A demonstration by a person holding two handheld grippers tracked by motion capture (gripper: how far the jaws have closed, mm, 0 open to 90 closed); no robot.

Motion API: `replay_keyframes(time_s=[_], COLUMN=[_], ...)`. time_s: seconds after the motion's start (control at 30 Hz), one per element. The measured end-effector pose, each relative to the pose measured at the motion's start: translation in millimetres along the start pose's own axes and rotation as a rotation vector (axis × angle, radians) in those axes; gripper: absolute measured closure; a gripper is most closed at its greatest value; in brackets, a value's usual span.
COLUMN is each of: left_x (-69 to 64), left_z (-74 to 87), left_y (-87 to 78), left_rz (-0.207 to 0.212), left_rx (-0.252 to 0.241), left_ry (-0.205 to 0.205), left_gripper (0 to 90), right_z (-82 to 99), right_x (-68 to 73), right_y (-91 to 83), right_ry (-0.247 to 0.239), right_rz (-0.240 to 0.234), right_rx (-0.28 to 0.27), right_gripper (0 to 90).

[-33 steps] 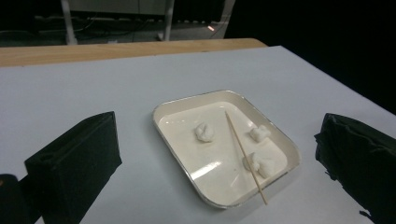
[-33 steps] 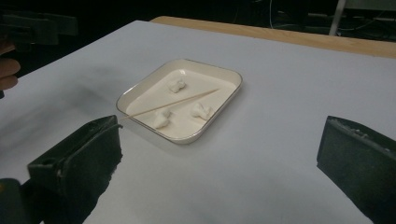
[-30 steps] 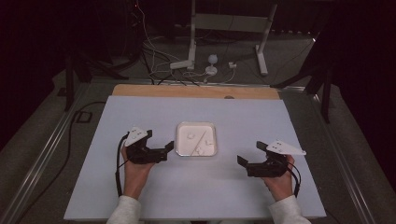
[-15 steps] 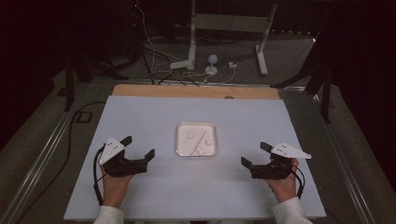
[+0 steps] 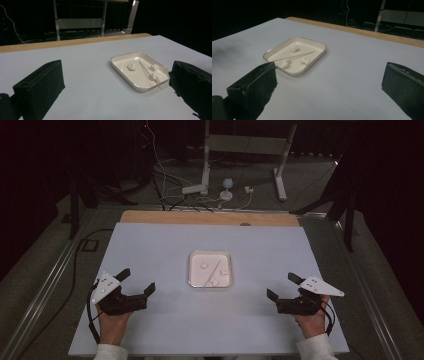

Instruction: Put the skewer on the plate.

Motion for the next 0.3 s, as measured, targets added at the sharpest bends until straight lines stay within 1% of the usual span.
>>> replay_keyframes(time_s=[0.17, 0.3], left_x=[4.6, 8.0], left_z=[-0.6, 2.3], left_y=[-2.5, -2.8], left_rz=[-0.013, -0.021], left_rx=[-0.006, -0.003], left_ry=[-0.007, -0.016], left_gripper=[0.5, 0.5], right_z=[0.2, 2.8], right_x=[-4.1, -8.0], right_y=[-2.0, -1.1], right_ry=[0.009, 0.010], right_rz=[-0.001, 0.004], right_rx=[-0.009, -0.005], right_gripper=[0.0, 0.0])
Point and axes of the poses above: each handheld gripper's, and its own axes: y roughly forward along the jaws, z roughly out of its underside, x roughly to its left, the point moved 10 cm from there along y, roughly forward along the jaws, and after that the axes turned 13 degrees about y, right-handed, at the moved point
